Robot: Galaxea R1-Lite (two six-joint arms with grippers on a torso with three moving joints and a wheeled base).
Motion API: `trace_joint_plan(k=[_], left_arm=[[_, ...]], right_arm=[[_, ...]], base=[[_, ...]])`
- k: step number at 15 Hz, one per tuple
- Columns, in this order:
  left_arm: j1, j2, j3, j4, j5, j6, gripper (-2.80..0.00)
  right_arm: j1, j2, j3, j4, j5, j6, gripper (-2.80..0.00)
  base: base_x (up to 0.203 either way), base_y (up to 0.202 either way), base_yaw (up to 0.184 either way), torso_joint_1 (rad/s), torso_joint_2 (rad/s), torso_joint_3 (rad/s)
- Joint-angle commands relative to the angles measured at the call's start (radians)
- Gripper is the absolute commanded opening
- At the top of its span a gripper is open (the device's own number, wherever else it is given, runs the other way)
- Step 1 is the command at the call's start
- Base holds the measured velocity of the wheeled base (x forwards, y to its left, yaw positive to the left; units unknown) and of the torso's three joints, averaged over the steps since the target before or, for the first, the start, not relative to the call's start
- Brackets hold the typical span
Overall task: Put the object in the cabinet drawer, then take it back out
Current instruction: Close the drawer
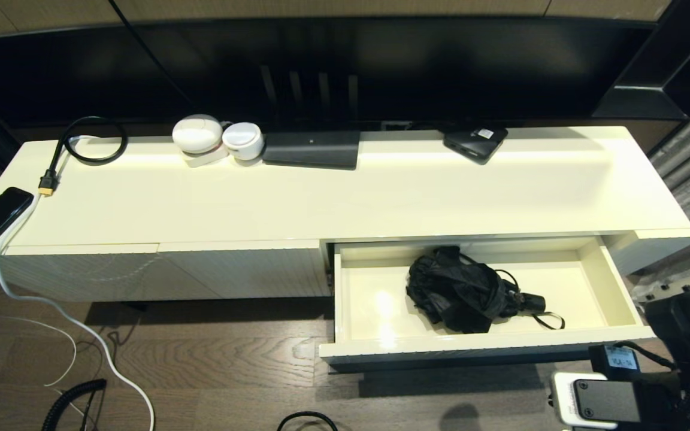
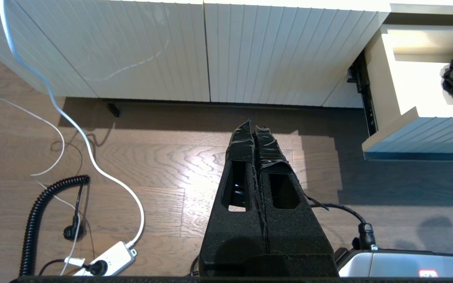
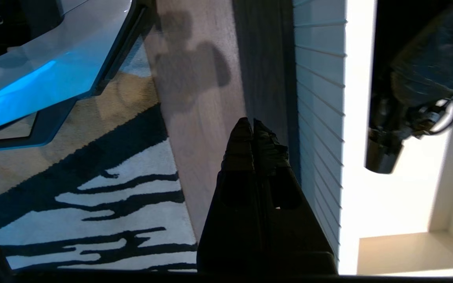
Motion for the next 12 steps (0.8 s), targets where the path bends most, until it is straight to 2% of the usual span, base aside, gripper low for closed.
trace_joint_plan(k=[1, 7, 12], left_arm=[[0.000, 0.000, 0.000, 0.000, 0.000, -0.001, -2.80], [0.000, 0.000, 0.000, 0.000, 0.000, -0.001, -2.80], [0.001, 0.000, 0.000, 0.000, 0.000, -0.001, -2.80]], right_arm=[[-0.006, 0.124, 0.002, -0.039, 0.001, -0.002, -2.80], [-0.029, 0.350, -0.007, -0.293, -0.002, 0.020, -2.80], [-0.030, 0.384, -0.015, -0.418, -0.009, 0.016, -2.80]], base=[[0.000, 0.000, 0.000, 0.000, 0.00, 0.000], [0.000, 0.000, 0.000, 0.000, 0.00, 0.000], [0.000, 0.000, 0.000, 0.000, 0.00, 0.000]])
